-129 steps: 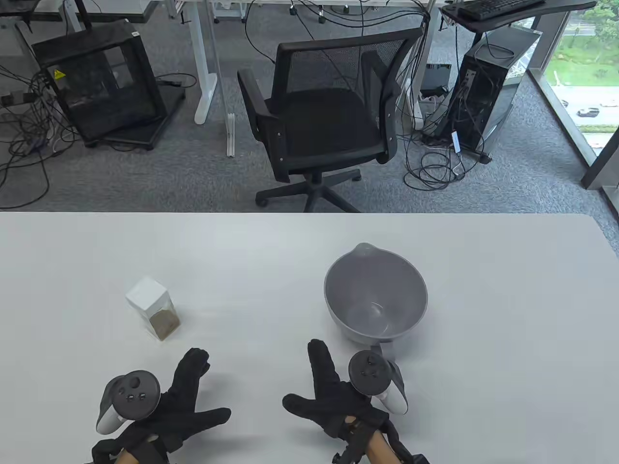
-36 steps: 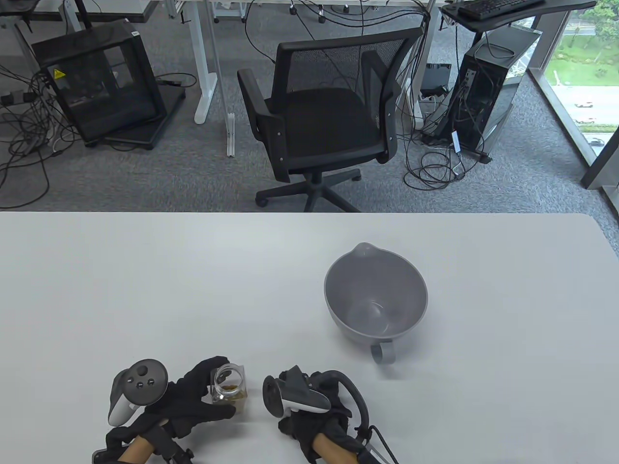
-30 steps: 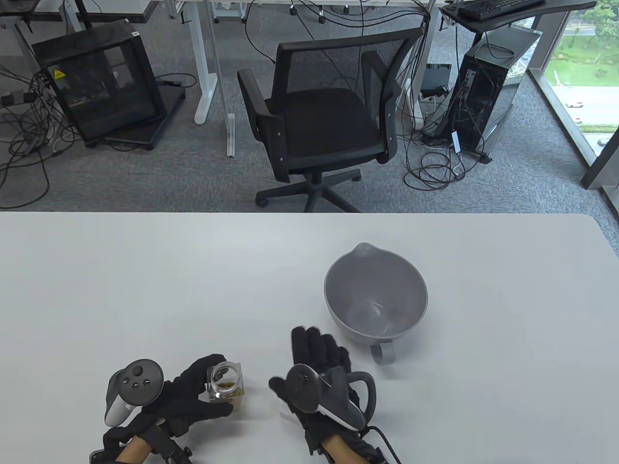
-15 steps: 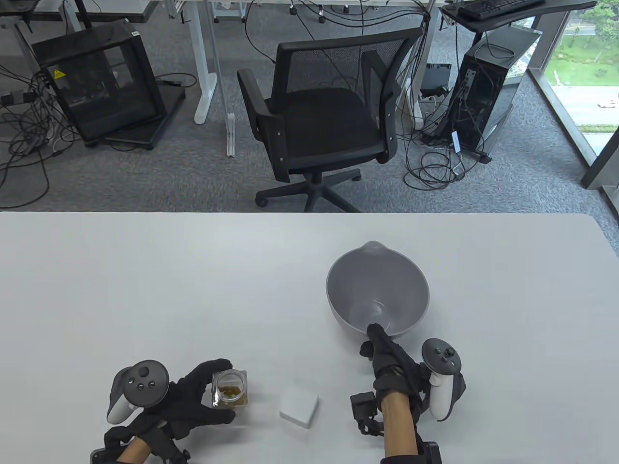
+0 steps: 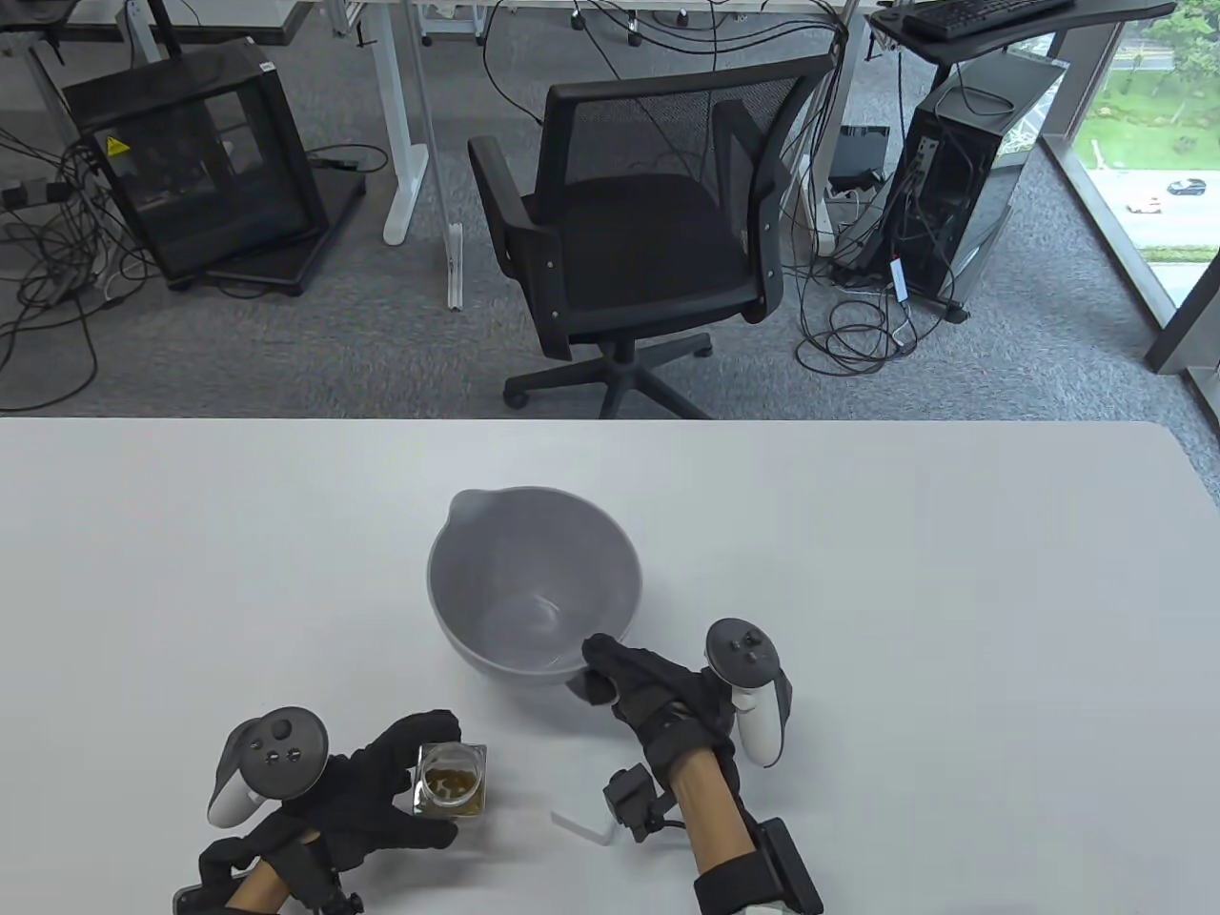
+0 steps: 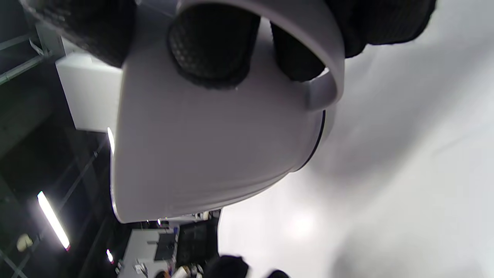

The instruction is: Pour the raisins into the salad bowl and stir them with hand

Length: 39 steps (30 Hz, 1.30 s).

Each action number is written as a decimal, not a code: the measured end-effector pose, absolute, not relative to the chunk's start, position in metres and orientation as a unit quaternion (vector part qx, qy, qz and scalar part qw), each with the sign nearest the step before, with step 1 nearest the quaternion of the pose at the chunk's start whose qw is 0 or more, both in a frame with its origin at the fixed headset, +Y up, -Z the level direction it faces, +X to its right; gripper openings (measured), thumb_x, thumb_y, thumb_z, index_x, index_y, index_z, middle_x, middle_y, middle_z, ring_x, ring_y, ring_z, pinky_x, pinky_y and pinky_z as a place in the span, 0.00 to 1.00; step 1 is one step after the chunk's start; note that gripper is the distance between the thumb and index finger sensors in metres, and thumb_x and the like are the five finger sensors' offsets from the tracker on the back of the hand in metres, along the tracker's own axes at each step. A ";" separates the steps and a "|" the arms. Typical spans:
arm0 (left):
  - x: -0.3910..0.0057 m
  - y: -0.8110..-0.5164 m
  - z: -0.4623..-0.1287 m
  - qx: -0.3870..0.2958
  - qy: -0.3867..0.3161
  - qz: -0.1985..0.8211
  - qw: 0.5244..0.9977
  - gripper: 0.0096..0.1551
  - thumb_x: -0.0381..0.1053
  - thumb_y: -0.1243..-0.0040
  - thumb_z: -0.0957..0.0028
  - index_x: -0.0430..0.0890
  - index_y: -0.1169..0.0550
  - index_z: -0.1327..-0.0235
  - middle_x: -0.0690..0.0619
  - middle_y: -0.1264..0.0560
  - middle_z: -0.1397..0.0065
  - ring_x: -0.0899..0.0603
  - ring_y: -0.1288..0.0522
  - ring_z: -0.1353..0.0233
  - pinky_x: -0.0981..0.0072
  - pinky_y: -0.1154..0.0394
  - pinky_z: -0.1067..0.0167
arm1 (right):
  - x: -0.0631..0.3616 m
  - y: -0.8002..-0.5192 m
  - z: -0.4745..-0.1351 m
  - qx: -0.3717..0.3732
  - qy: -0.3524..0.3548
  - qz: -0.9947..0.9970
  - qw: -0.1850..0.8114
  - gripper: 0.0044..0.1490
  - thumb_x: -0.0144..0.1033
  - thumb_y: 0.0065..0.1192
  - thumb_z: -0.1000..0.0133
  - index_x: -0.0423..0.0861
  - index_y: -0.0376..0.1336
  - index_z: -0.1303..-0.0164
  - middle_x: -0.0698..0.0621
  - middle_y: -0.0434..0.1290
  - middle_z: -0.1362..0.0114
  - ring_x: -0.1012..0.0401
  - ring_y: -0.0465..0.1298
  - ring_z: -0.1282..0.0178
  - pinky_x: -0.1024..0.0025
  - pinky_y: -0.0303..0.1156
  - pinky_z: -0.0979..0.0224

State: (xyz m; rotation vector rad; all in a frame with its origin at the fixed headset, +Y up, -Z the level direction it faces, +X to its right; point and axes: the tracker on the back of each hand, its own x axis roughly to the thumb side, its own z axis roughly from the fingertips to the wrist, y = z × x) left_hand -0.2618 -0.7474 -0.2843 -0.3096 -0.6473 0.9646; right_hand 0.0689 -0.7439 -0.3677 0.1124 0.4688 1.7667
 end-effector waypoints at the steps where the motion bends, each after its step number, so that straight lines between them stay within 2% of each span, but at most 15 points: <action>1: -0.265 -0.747 -0.285 -0.142 -0.307 0.460 0.821 0.56 0.61 0.20 0.55 0.56 0.44 0.23 0.31 0.47 0.16 0.10 0.40 0.27 0.11 0.33 0.44 | 0.068 -0.745 -0.370 0.069 0.210 0.782 0.583 0.34 0.65 0.54 0.41 0.41 0.70 0.65 0.28 0.66 0.26 0.31 0.61 0.27 0.31 0.60 0.32; 3: -0.271 -0.747 -0.286 -0.141 -0.298 0.480 0.813 0.56 0.60 0.21 0.54 0.57 0.46 0.22 0.30 0.47 0.16 0.10 0.39 0.28 0.12 0.32 0.44 | 0.067 -0.745 -0.371 0.084 0.214 0.801 0.552 0.34 0.66 0.55 0.42 0.42 0.70 0.64 0.28 0.66 0.25 0.31 0.61 0.27 0.31 0.60 0.31; 7: -0.279 -0.744 -0.288 -0.123 -0.291 0.508 0.801 0.59 0.57 0.19 0.54 0.58 0.48 0.21 0.35 0.39 0.20 0.17 0.33 0.28 0.25 0.24 0.42 | 0.070 -0.747 -0.370 0.068 0.197 0.797 0.566 0.34 0.66 0.57 0.43 0.42 0.71 0.63 0.28 0.66 0.25 0.31 0.62 0.27 0.31 0.59 0.31; 9: -0.281 -0.738 -0.288 -0.095 -0.296 0.502 0.807 0.64 0.55 0.19 0.54 0.56 0.53 0.20 0.36 0.39 0.21 0.23 0.30 0.29 0.32 0.22 0.40 | 0.073 -0.751 -0.370 0.070 0.201 0.790 0.575 0.34 0.67 0.56 0.42 0.42 0.71 0.61 0.29 0.66 0.25 0.32 0.62 0.27 0.31 0.59 0.31; 11: -0.283 -0.730 -0.287 -0.055 -0.298 0.507 0.807 0.69 0.52 0.19 0.55 0.46 0.57 0.19 0.32 0.40 0.22 0.26 0.32 0.32 0.42 0.24 0.38 | 0.074 -0.752 -0.369 0.068 0.195 0.788 0.580 0.34 0.67 0.56 0.42 0.43 0.70 0.59 0.29 0.66 0.25 0.32 0.62 0.27 0.31 0.59 0.31; 12: -0.286 -0.723 -0.285 -0.021 -0.290 0.510 0.809 0.70 0.51 0.19 0.56 0.34 0.55 0.20 0.28 0.42 0.23 0.27 0.33 0.33 0.47 0.25 0.38 | 0.074 -0.751 -0.369 0.068 0.191 0.791 0.577 0.34 0.67 0.56 0.42 0.43 0.70 0.59 0.30 0.66 0.25 0.32 0.62 0.27 0.31 0.59 0.31; 14: -0.290 -0.711 -0.282 0.025 -0.285 0.485 0.827 0.67 0.52 0.18 0.58 0.27 0.48 0.23 0.29 0.38 0.26 0.28 0.32 0.35 0.50 0.24 0.40 | 0.075 -0.751 -0.368 0.071 0.185 0.798 0.570 0.35 0.67 0.55 0.42 0.43 0.70 0.58 0.30 0.66 0.25 0.32 0.62 0.27 0.31 0.59 0.31; 16: -0.294 -0.697 -0.280 0.076 -0.260 0.469 0.840 0.60 0.54 0.19 0.57 0.30 0.42 0.24 0.28 0.36 0.28 0.28 0.31 0.36 0.47 0.25 0.39 | 0.075 -0.751 -0.367 0.071 0.181 0.799 0.569 0.35 0.67 0.55 0.42 0.43 0.70 0.57 0.31 0.66 0.25 0.33 0.63 0.27 0.31 0.59 0.31; 17: -0.296 -0.689 -0.281 0.080 -0.254 0.466 0.844 0.59 0.53 0.19 0.57 0.31 0.41 0.24 0.28 0.36 0.28 0.28 0.31 0.35 0.42 0.27 0.37 | 0.075 -0.751 -0.366 0.070 0.180 0.798 0.571 0.35 0.67 0.55 0.42 0.43 0.70 0.57 0.31 0.66 0.25 0.33 0.63 0.27 0.31 0.59 0.31; 19: -0.297 -0.676 -0.284 0.082 -0.250 0.467 0.845 0.56 0.53 0.19 0.56 0.40 0.40 0.21 0.29 0.37 0.27 0.25 0.33 0.33 0.14 0.37 0.39 | 0.075 -0.752 -0.366 0.069 0.178 0.797 0.572 0.35 0.67 0.55 0.42 0.43 0.70 0.57 0.31 0.66 0.25 0.33 0.63 0.27 0.31 0.59 0.31; 21: -0.294 -0.664 -0.292 0.062 -0.248 0.451 0.855 0.56 0.53 0.20 0.55 0.46 0.42 0.19 0.28 0.38 0.27 0.20 0.35 0.30 0.09 0.41 0.42 | 0.075 -0.752 -0.366 0.069 0.178 0.798 0.571 0.35 0.67 0.55 0.42 0.43 0.70 0.57 0.30 0.66 0.25 0.33 0.63 0.27 0.31 0.59 0.31; 25: -0.280 -0.638 -0.308 0.054 -0.247 0.358 0.899 0.60 0.50 0.23 0.50 0.53 0.52 0.17 0.26 0.42 0.23 0.21 0.30 0.31 0.24 0.29 0.38 | 0.075 -0.752 -0.366 0.071 0.180 0.797 0.573 0.35 0.67 0.55 0.42 0.43 0.70 0.56 0.30 0.66 0.25 0.33 0.63 0.27 0.31 0.59 0.31; 27: -0.272 -0.630 -0.314 0.076 -0.246 0.327 0.909 0.63 0.52 0.24 0.49 0.52 0.56 0.17 0.25 0.47 0.20 0.22 0.30 0.31 0.27 0.29 0.36 | 0.075 -0.752 -0.366 0.070 0.179 0.796 0.574 0.35 0.67 0.55 0.42 0.43 0.70 0.56 0.30 0.66 0.25 0.32 0.63 0.27 0.31 0.59 0.31; 34: -0.258 -0.624 -0.329 0.128 -0.238 0.331 0.904 0.61 0.51 0.24 0.50 0.45 0.53 0.17 0.26 0.44 0.21 0.23 0.30 0.33 0.31 0.29 0.35 | 0.075 -0.753 -0.366 0.070 0.177 0.794 0.577 0.35 0.66 0.55 0.42 0.42 0.70 0.55 0.31 0.66 0.25 0.33 0.62 0.27 0.31 0.59 0.31; 39: -0.261 -0.633 -0.335 0.130 -0.235 0.379 0.886 0.61 0.50 0.23 0.50 0.41 0.52 0.18 0.26 0.42 0.22 0.23 0.31 0.32 0.32 0.29 0.34 | 0.075 -0.753 -0.366 0.070 0.178 0.795 0.576 0.35 0.67 0.55 0.42 0.42 0.69 0.55 0.31 0.65 0.25 0.32 0.62 0.27 0.31 0.59 0.31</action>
